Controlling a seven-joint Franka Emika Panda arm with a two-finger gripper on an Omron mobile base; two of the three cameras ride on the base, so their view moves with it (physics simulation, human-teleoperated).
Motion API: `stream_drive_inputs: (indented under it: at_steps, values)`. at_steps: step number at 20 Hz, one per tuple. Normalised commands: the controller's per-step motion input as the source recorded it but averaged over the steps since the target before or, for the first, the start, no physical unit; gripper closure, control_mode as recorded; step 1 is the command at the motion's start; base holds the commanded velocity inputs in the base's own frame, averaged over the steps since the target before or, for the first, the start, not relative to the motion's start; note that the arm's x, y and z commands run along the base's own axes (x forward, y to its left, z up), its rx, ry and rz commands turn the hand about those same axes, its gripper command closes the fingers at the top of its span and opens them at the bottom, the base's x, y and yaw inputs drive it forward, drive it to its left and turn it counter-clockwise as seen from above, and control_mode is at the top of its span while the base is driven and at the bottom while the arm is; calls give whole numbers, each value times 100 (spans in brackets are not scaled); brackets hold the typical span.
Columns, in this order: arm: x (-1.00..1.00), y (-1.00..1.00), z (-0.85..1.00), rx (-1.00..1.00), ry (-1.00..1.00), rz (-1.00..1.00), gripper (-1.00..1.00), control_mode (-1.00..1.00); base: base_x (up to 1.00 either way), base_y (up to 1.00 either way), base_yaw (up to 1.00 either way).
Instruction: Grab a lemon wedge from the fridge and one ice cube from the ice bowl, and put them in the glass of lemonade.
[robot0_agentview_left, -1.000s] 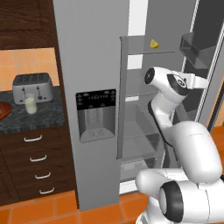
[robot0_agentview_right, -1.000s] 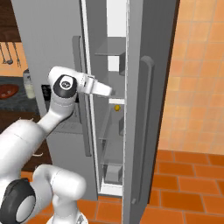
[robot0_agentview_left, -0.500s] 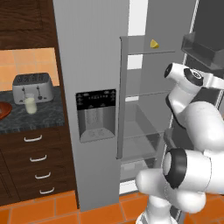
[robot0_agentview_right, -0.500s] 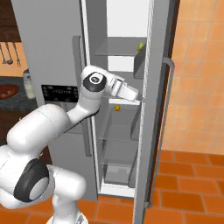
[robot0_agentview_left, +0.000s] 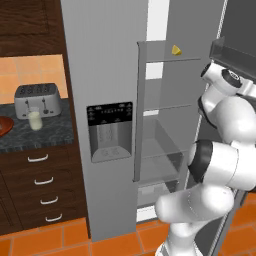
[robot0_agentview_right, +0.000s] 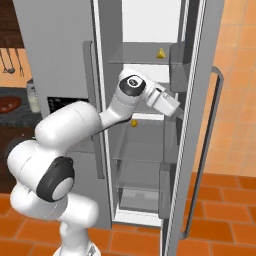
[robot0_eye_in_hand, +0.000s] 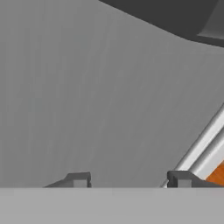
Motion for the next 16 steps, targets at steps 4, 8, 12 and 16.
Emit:
stream_drive_inputs:
  at_steps: [4, 8, 12, 16]
  values:
    - [-38, -27, 1, 8, -20, -5, -100, -100, 0, 0, 0]
    - [-81, 29, 16, 1, -20, 16, -100, -100, 0, 0, 0]
    - [-58, 66, 16, 0, -14, 28, -100, -100, 0, 0, 0]
    - [-57, 74, 25, 0, -6, 27, -100, -100, 0, 0, 0]
